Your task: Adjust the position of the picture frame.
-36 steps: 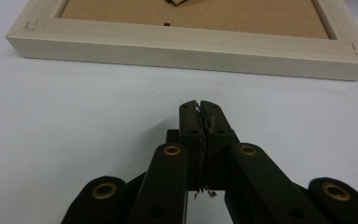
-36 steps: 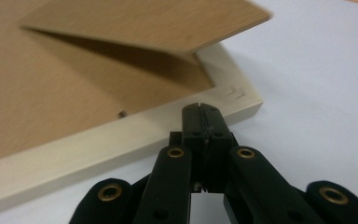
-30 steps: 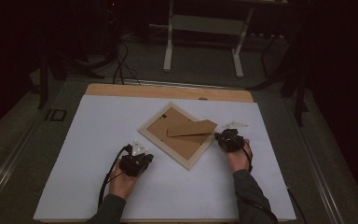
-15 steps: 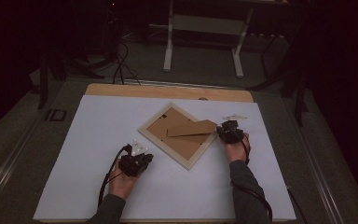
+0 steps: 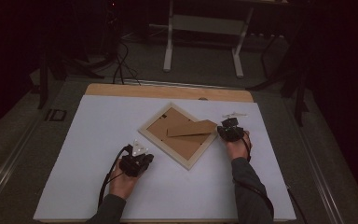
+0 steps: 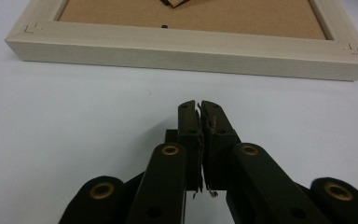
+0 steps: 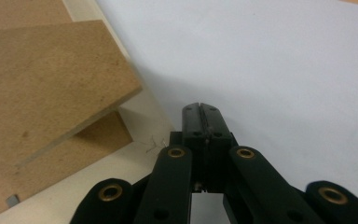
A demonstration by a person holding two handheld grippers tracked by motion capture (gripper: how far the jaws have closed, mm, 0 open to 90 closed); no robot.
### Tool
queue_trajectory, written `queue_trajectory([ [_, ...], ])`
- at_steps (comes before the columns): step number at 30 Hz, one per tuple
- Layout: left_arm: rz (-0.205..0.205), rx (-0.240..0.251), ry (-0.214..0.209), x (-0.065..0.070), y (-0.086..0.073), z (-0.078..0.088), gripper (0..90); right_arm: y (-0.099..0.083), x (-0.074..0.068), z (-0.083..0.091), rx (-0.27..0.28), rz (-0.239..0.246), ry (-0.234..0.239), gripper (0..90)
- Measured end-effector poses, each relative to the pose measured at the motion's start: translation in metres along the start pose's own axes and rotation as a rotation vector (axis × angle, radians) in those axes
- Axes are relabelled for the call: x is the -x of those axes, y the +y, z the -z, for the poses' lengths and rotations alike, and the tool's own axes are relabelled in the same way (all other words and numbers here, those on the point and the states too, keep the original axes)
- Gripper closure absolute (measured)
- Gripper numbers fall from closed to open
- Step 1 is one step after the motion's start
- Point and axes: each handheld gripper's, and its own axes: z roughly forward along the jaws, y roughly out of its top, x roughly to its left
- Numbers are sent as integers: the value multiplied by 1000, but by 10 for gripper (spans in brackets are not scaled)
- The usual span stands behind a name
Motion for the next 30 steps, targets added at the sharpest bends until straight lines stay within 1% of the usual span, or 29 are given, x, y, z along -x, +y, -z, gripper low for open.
queue_trajectory([
  [1, 0, -3, 0, 0, 0, 0, 876, 2, 1, 0, -11, 7, 8, 900],
  [5, -1, -4, 1, 0, 0, 0, 875, 5, 1, -2, -30, 25, 13, 900],
  [10, 2, -1, 1, -2, 0, 0, 875, 8, 2, -4, -45, 25, 23, 900],
  [11, 6, -1, -4, -2, 0, -1, 876, 7, 3, -3, -55, 16, 40, 900],
  [12, 6, -3, -4, -2, 0, -1, 876, 7, 3, -2, -55, 16, 42, 900],
  [14, 6, -4, -5, -1, 0, -2, 876, 7, 3, -2, -61, 24, 50, 900],
  [15, -2, -9, -5, 0, 0, -2, 876, 7, 3, -1, -67, 23, 58, 900],
  [18, -4, -8, -5, 1, 0, -3, 876, 6, 3, 0, -72, 40, 69, 900],
  [22, -5, -10, -4, 1, -1, -3, 876, 6, 3, 0, -78, 50, 69, 900],
  [23, -1, -9, -5, 1, -1, -3, 876, 6, 4, -2, -90, 65, 59, 900],
  [27, 2, -6, -4, 0, -1, -2, 876, 4, 2, -6, -114, 74, 61, 900],
  [29, 4, -2, -3, -1, 0, -2, 876, 2, 0, -8, -111, 77, 66, 900],
  [30, 5, -1, -2, -1, 0, -2, 876, 1, -1, -8, -108, 71, 72, 900],
])
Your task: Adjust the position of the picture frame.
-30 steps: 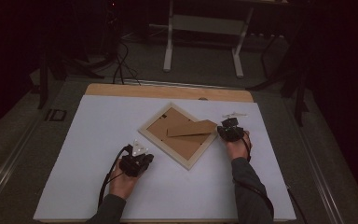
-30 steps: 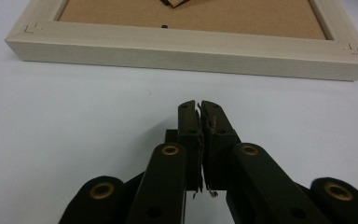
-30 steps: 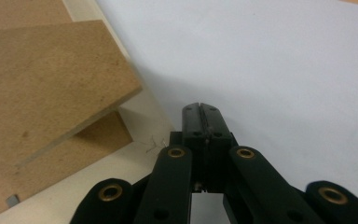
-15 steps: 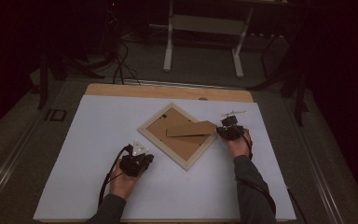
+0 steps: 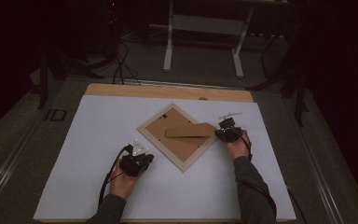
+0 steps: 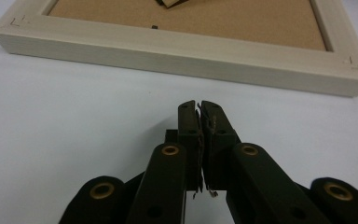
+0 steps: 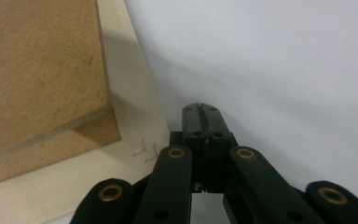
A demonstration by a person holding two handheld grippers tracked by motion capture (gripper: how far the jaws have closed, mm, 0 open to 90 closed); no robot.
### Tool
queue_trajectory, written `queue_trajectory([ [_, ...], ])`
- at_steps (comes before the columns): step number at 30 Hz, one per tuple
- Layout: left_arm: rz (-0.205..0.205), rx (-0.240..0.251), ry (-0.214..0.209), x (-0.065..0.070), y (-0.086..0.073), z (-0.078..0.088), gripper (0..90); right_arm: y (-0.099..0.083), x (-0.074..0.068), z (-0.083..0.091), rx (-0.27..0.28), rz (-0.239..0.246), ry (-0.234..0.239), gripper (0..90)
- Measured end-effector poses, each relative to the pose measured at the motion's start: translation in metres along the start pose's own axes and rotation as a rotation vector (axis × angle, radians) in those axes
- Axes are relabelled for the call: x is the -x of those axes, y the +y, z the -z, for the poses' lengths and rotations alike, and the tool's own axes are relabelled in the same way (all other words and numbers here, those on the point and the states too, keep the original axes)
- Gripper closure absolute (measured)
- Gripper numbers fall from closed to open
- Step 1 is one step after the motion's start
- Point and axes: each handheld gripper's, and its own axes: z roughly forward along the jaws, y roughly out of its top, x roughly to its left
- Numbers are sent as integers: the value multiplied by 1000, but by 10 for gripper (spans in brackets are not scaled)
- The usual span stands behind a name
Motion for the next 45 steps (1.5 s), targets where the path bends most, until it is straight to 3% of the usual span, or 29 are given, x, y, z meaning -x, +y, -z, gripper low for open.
queue_trajectory([
  [10, 0, -8, 2, 0, 0, -2, 876, -13, -11, 5, 22, -2, 55, 900],
  [23, -9, -34, 14, 2, -2, -6, 885, -42, -38, 24, 54, 66, 124, 900],
  [31, 5, -52, 20, 1, -2, -7, 900, -57, -39, 35, 52, 39, 175, 900],
  [37, -8, -51, 41, 4, -2, -7, 900, -69, -47, 44, 59, 48, 163, 900],
  [45, 7, -59, 1, -4, -2, -4, 900, -85, -58, 55, 74, 89, 171, 900],
])
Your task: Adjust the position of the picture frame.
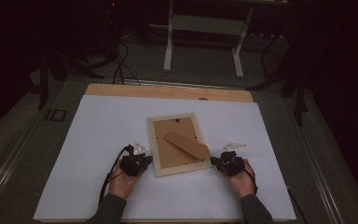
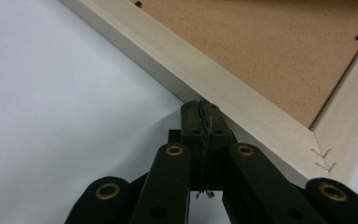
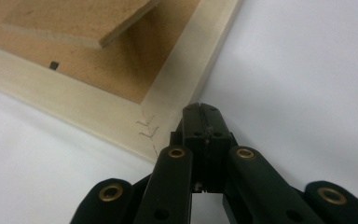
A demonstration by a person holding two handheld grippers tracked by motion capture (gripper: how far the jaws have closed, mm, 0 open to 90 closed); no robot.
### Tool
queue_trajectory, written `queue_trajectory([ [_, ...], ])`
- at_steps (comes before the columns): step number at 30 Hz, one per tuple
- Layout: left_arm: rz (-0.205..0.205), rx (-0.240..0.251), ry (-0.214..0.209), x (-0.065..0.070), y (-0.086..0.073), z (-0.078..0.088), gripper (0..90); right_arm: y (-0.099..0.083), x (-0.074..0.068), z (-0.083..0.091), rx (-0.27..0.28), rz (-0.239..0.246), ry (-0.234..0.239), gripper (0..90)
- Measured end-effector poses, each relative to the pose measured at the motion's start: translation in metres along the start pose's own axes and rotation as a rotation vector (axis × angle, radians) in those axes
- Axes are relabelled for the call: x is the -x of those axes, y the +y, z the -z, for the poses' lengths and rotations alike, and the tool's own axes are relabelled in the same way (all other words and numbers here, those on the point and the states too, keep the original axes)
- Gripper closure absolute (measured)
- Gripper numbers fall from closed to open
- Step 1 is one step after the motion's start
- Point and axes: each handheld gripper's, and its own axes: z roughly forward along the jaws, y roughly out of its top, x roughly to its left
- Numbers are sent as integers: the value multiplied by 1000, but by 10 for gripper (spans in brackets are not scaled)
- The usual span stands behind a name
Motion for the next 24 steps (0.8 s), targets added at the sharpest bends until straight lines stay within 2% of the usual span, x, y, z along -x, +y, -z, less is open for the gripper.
queue_trajectory([
  [1, -3, 6, 0, 0, 0, 2, 899, -2, -1, 0, 7, 1, 7, 900],
  [3, -29, 2, 26, 2, 1, 6, 891, -6, -4, 2, 20, 2, 40, 900],
  [5, -47, 6, 28, 5, 2, 10, 892, -6, -7, 2, 16, 13, 48, 900],
  [9, -59, 20, -4, 9, 2, 20, 894, -7, -12, 3, 9, 29, 59, 900],
  [14, -74, 34, -69, 15, -3, 30, 898, -7, -15, 3, 9, 33, 56, 900],
  [16, -97, 24, -70, 19, -5, 31, 897, -7, -17, 3, 8, 36, 59, 900],
  [18, -93, 21, -90, 22, -7, 31, 897, -7, -19, 2, 8, 41, 70, 900],
  [24, -114, -7, -112, 27, -14, 36, 899, -7, -29, 2, 0, 66, 84, 900],
])
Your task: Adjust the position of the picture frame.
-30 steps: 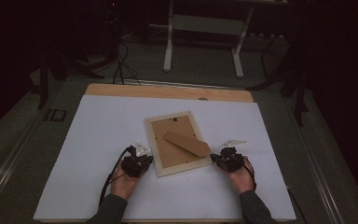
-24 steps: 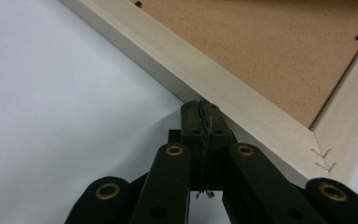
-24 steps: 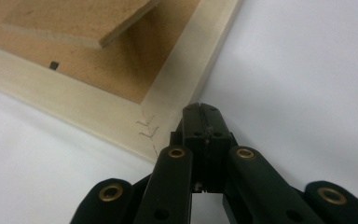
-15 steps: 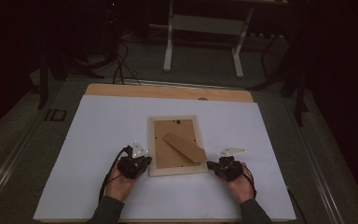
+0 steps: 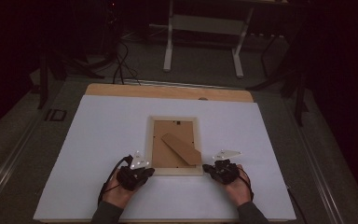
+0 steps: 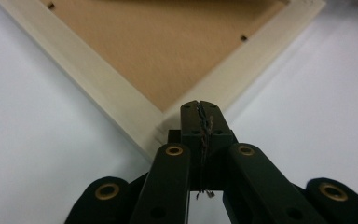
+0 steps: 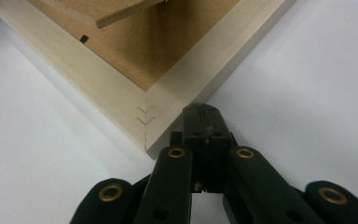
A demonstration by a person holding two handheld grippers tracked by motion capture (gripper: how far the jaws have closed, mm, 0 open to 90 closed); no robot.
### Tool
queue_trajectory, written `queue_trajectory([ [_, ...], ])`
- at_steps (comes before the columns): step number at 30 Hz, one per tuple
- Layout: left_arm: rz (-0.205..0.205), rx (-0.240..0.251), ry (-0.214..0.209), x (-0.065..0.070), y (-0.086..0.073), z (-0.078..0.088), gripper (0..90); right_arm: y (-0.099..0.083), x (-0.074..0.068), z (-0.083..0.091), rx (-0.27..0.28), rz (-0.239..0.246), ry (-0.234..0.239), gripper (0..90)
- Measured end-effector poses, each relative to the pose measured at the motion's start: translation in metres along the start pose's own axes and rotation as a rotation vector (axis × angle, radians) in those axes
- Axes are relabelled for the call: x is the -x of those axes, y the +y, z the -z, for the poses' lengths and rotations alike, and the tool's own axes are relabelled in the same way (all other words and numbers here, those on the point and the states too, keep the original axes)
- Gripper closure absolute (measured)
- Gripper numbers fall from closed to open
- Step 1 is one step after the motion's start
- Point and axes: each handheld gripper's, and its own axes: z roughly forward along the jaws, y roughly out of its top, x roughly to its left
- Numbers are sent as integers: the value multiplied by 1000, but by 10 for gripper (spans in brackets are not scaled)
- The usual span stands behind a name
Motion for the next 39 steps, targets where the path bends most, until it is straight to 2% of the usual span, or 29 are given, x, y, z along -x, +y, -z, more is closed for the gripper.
queue_trajectory([
  [2, -17, -39, 27, 1, -3, 0, 899, 0, 0, 0, -1, 0, 8, 900],
  [5, -11, -54, 21, -1, -6, 0, 899, 3, -3, 2, 18, -1, 32, 900],
  [7, -12, -58, 38, -2, -6, 1, 899, 6, -8, 3, 21, 17, 37, 900],
  [13, 27, -67, 73, -11, -8, 2, 899, 5, -12, 0, 17, 26, 55, 900],
  [14, 45, -69, 88, -15, -8, 2, 898, 6, -14, -2, 17, 39, 61, 900],
  [18, 71, -61, 110, -20, -8, 1, 898, 9, -19, -5, 15, 54, 70, 900],
  [22, 87, -64, 125, -25, -6, -2, 897, 14, -27, -11, 11, 79, 88, 900],
  [35, 95, -73, 127, -27, -4, -9, 895, 28, -55, -31, 12, 147, 177, 900],
  [39, 126, -63, 109, -30, -5, -9, 895, 33, -63, -38, 13, 160, 203, 900],
])
